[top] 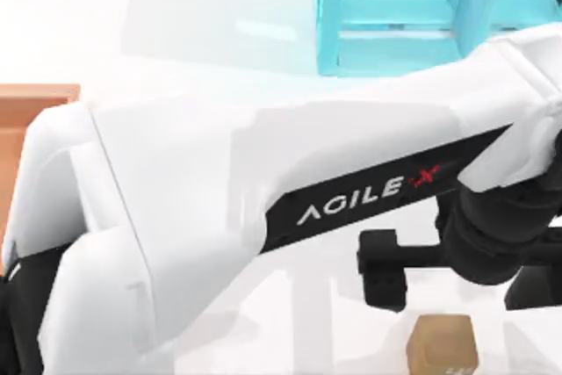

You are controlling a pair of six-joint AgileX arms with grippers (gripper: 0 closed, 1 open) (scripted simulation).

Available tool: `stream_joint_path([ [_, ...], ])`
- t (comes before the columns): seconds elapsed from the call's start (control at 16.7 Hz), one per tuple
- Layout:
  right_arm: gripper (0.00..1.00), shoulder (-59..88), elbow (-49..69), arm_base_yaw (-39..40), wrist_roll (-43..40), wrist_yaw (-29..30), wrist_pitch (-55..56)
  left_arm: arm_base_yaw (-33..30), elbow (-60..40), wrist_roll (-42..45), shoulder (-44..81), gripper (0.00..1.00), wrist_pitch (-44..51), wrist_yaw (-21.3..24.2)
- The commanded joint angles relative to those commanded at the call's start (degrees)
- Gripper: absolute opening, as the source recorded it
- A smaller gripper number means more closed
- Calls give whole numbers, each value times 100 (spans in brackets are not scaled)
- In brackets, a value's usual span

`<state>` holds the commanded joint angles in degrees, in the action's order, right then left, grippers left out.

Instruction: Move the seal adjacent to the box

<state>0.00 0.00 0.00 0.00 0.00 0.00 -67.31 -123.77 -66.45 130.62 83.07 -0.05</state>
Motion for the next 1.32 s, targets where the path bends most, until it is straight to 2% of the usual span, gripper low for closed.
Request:
stream_joint_path([
  [0.54,100,0,0,0,0,0,0,-101,-14,-17,77,100,-32,23],
  [1.02,100,0,0,0,0,0,0,-100,1704,-9,222,100,-1907,27],
  [1.32,100,0,0,0,0,0,0,-105,1886,-13,246,100,-2095,27],
])
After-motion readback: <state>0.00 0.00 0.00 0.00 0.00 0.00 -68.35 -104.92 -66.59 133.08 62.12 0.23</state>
